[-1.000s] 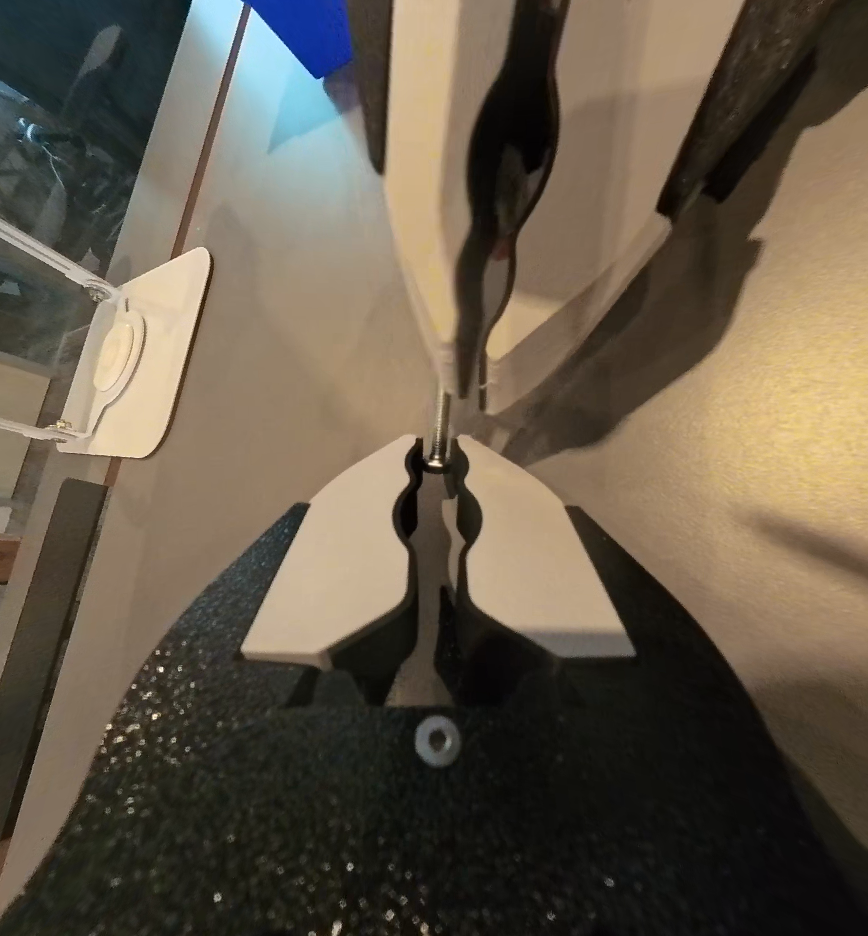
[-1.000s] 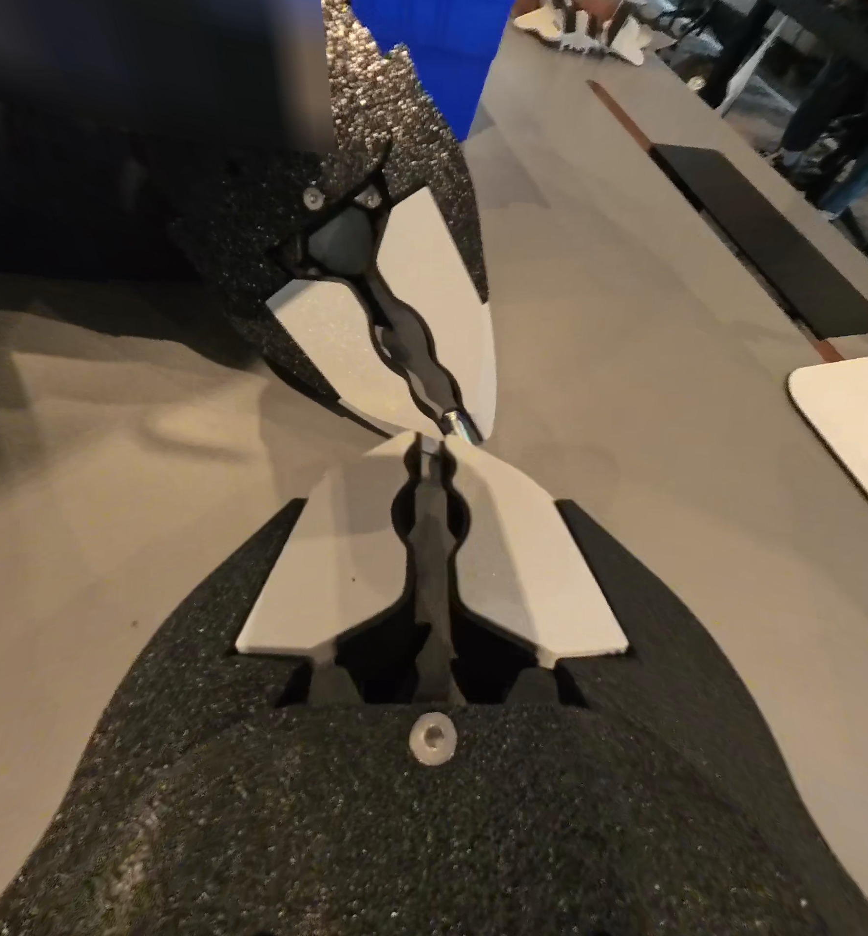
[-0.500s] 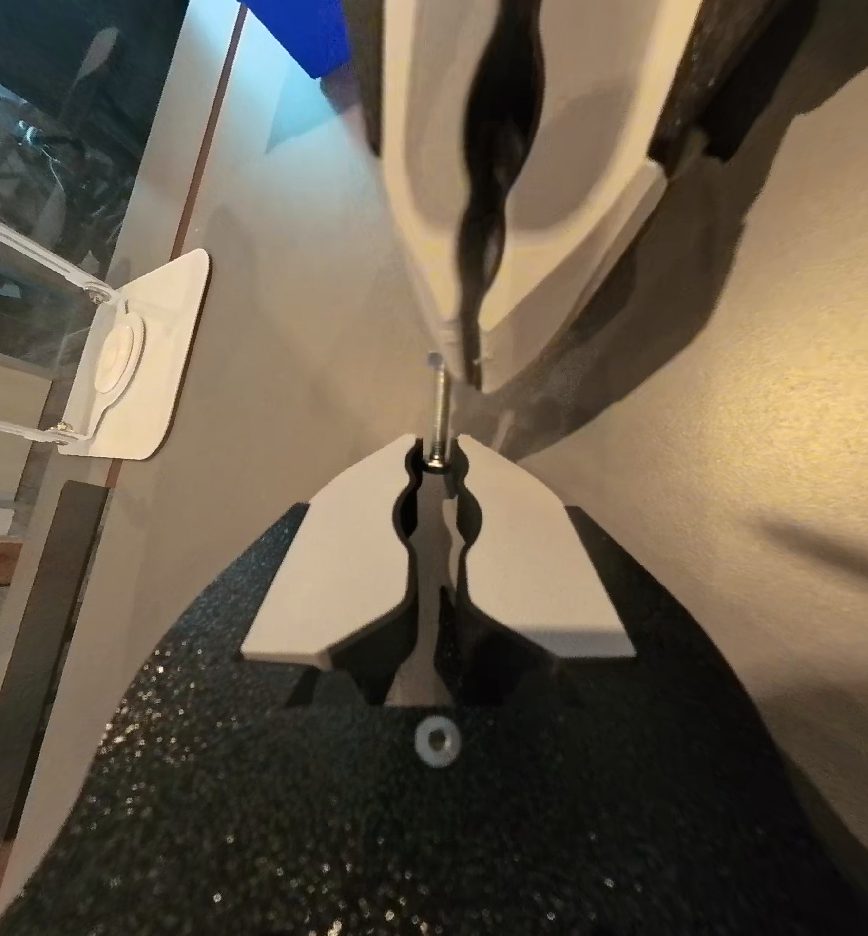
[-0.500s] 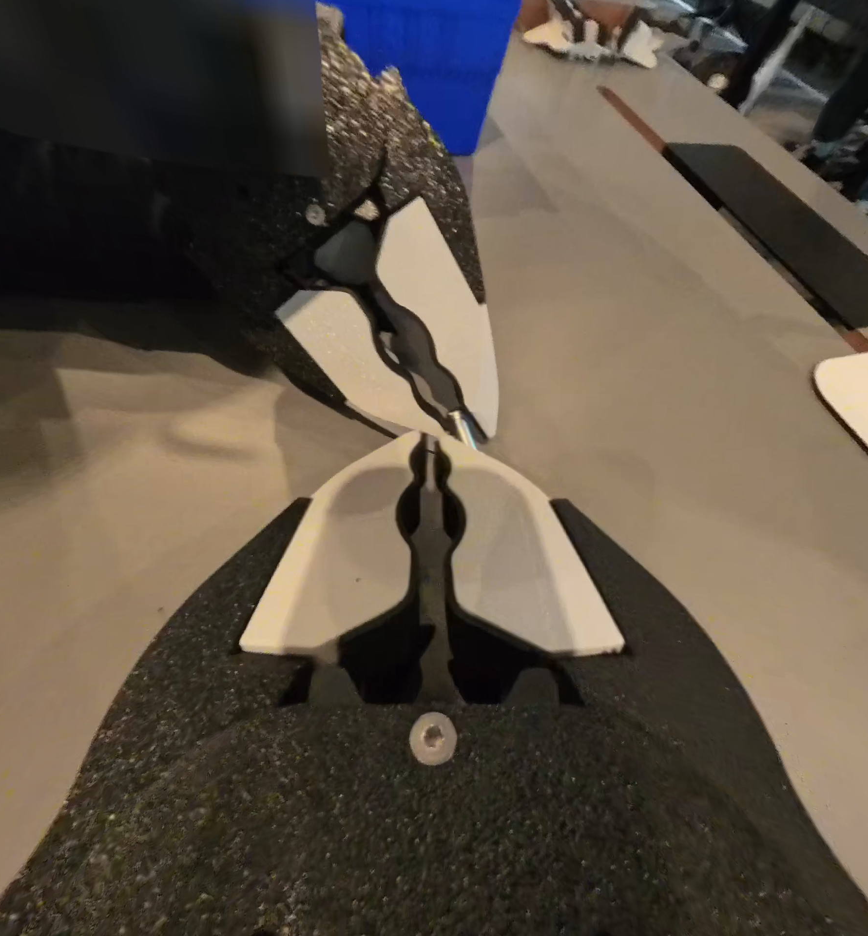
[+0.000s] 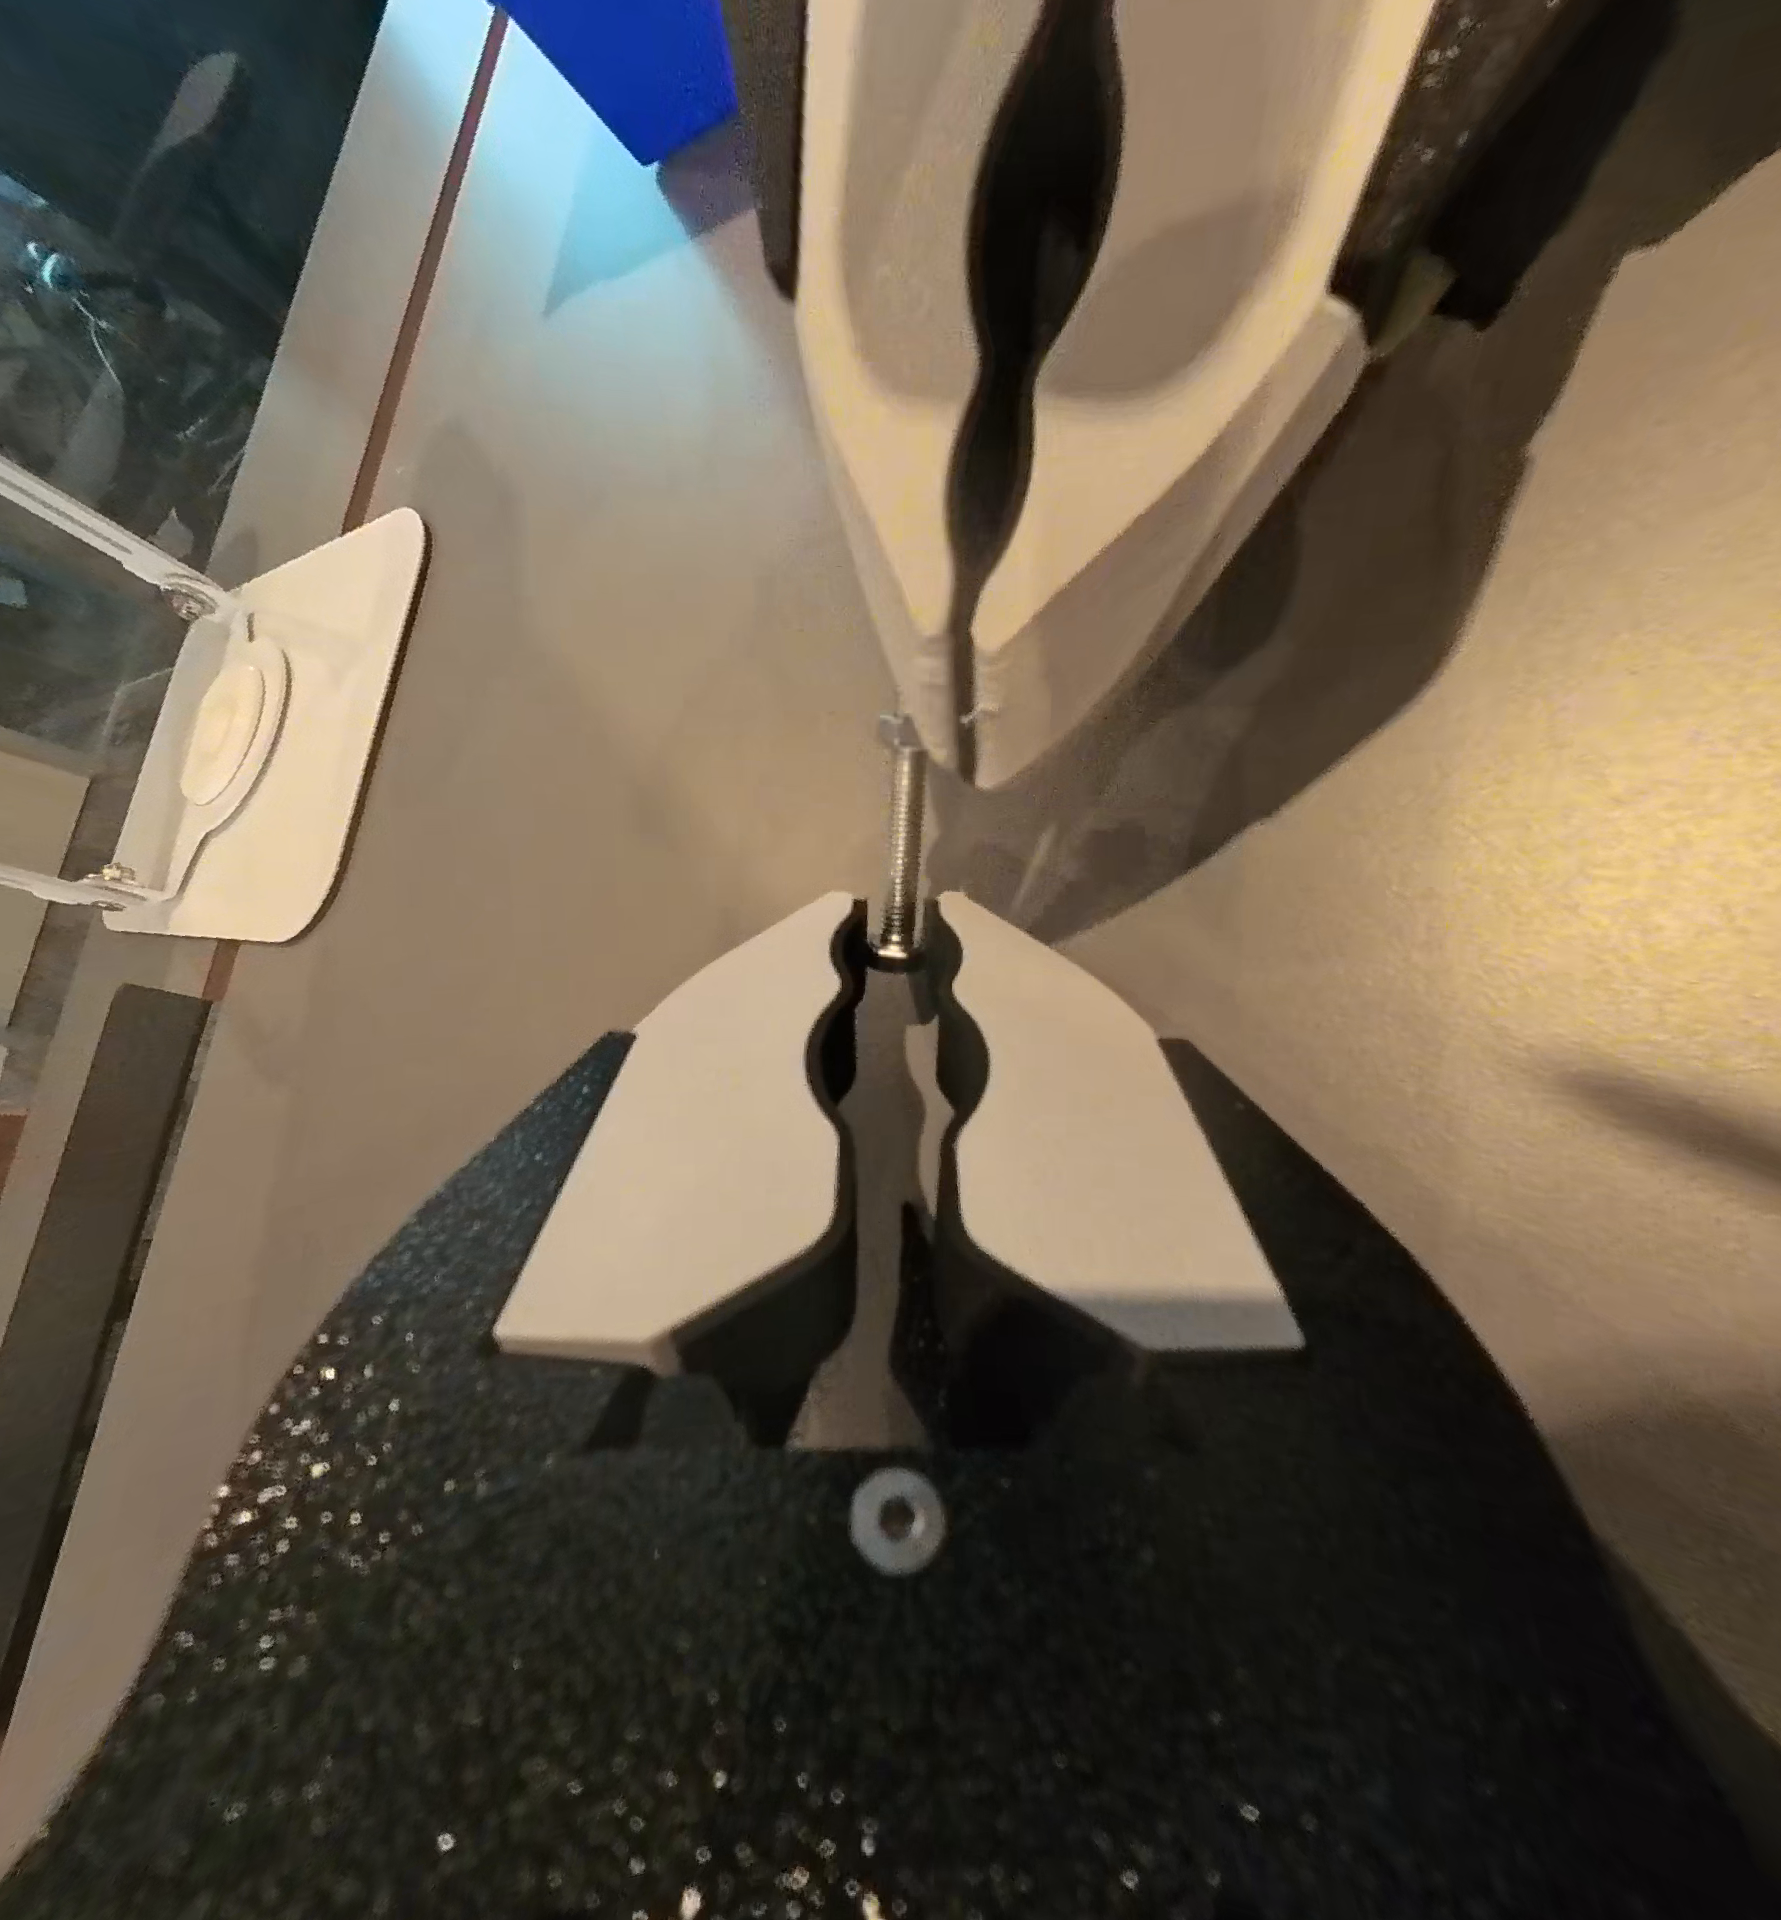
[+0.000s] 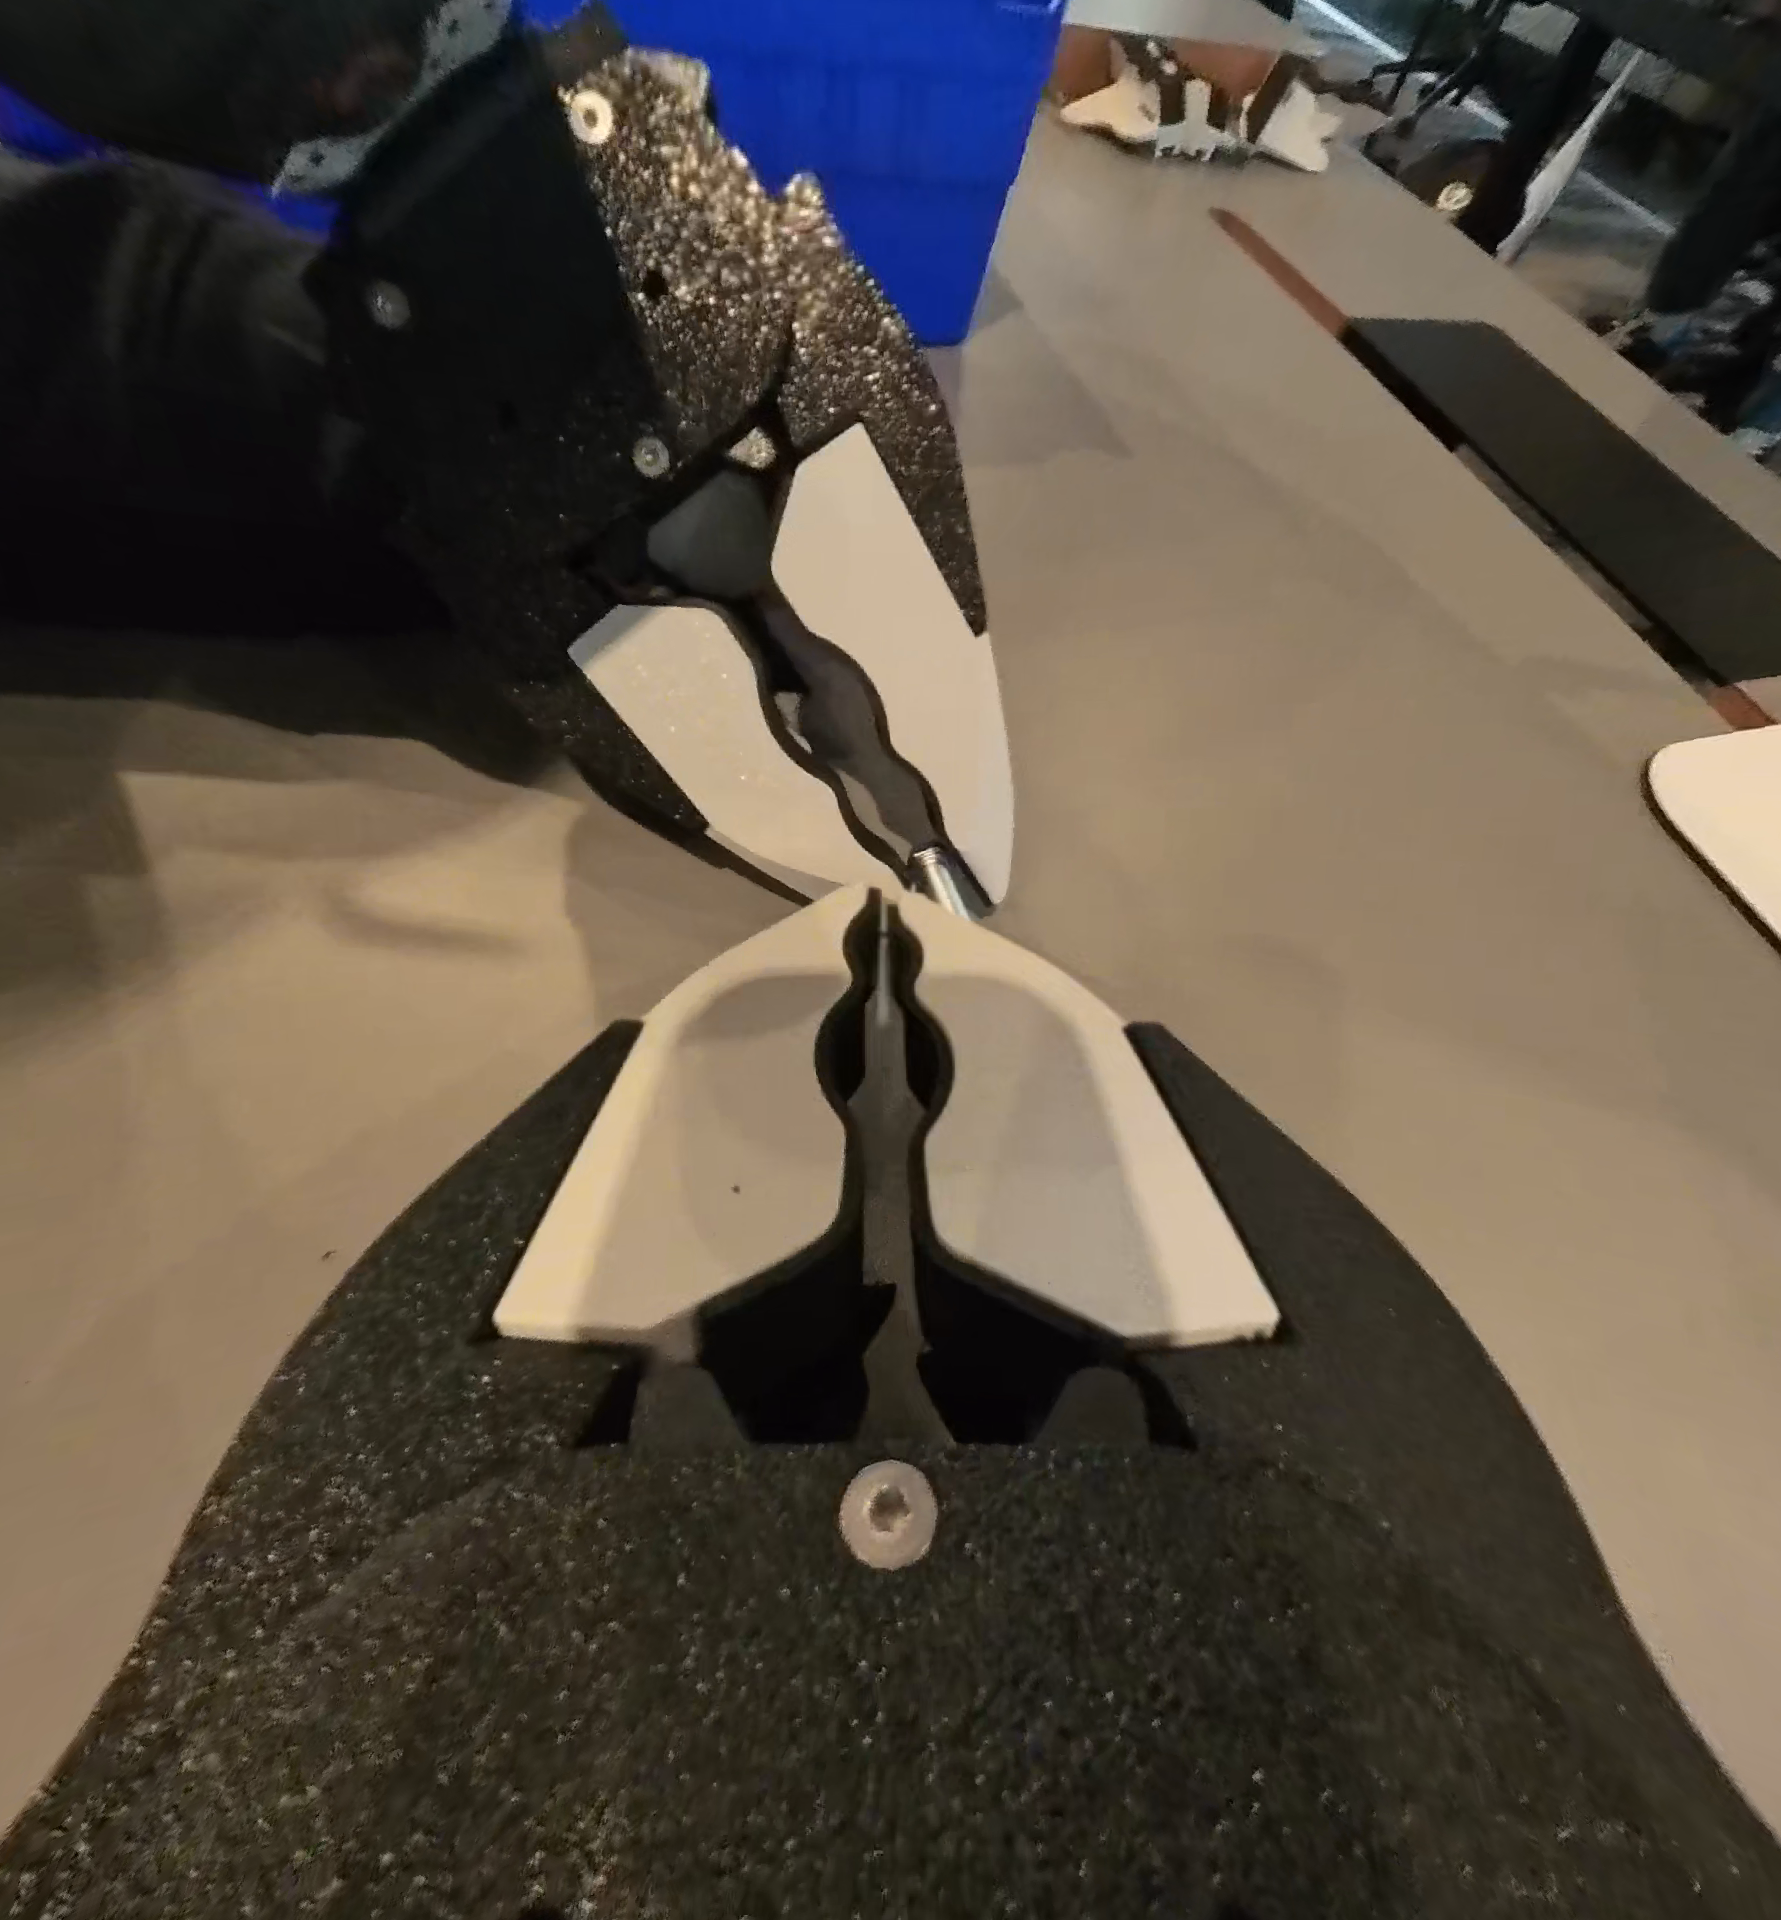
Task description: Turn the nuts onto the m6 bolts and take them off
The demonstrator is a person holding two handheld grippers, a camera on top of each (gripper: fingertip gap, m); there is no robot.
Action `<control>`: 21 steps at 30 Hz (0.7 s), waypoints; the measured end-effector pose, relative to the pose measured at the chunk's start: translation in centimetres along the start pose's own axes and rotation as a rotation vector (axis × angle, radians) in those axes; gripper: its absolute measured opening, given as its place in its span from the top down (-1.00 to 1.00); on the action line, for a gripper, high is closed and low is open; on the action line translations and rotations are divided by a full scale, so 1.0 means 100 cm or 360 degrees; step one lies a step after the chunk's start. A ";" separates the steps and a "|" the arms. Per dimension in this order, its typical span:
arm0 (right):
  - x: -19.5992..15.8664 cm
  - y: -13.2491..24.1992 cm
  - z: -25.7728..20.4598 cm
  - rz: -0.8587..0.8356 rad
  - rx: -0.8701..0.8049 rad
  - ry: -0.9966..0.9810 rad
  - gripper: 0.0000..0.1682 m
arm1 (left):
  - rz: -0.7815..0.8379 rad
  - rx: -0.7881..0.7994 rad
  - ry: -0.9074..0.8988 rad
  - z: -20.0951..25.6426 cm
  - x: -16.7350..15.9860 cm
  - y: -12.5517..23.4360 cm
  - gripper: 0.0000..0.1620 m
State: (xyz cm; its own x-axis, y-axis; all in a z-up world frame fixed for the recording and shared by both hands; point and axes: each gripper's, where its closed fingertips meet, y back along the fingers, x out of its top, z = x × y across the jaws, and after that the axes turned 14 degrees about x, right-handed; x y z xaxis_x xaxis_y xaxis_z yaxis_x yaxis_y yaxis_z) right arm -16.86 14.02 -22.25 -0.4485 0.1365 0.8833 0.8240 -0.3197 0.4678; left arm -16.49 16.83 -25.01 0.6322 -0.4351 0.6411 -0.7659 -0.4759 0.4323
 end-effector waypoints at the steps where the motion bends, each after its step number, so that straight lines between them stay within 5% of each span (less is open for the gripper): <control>1: 0.001 0.001 0.003 0.0011 -0.0028 -0.0010 0.93 | 0.0002 -0.0001 0.0005 0.000 0.000 0.000 0.88; 7: -0.005 -0.003 0.007 -0.0074 -0.0095 0.0012 0.67 | 0.0002 0.0001 0.0002 0.000 0.000 0.000 0.88; 10: -0.004 -0.005 -0.004 -0.0078 0.0014 0.0066 1.00 | -0.0002 0.0003 0.0004 0.000 0.000 0.000 0.88; 17: -0.001 0.000 0.008 -0.0028 -0.0129 0.0049 0.68 | 0.0001 -0.0004 0.0022 0.000 0.000 0.000 0.88; 20: -0.004 -0.003 0.006 -0.0087 -0.0118 0.0072 0.69 | 0.0001 -0.0003 0.0020 0.001 0.000 0.000 0.88; 21: -0.004 -0.005 0.001 -0.0090 -0.0067 0.0092 0.87 | -0.0001 -0.0002 0.0018 0.001 0.000 0.000 0.88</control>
State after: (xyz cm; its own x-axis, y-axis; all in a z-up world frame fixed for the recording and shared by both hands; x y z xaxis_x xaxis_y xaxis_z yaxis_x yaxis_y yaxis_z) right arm -17.00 14.24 -22.85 -0.5141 0.1014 0.8517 0.7821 -0.3523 0.5140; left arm -16.47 16.78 -25.04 0.6311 -0.4263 0.6481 -0.7658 -0.4752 0.4332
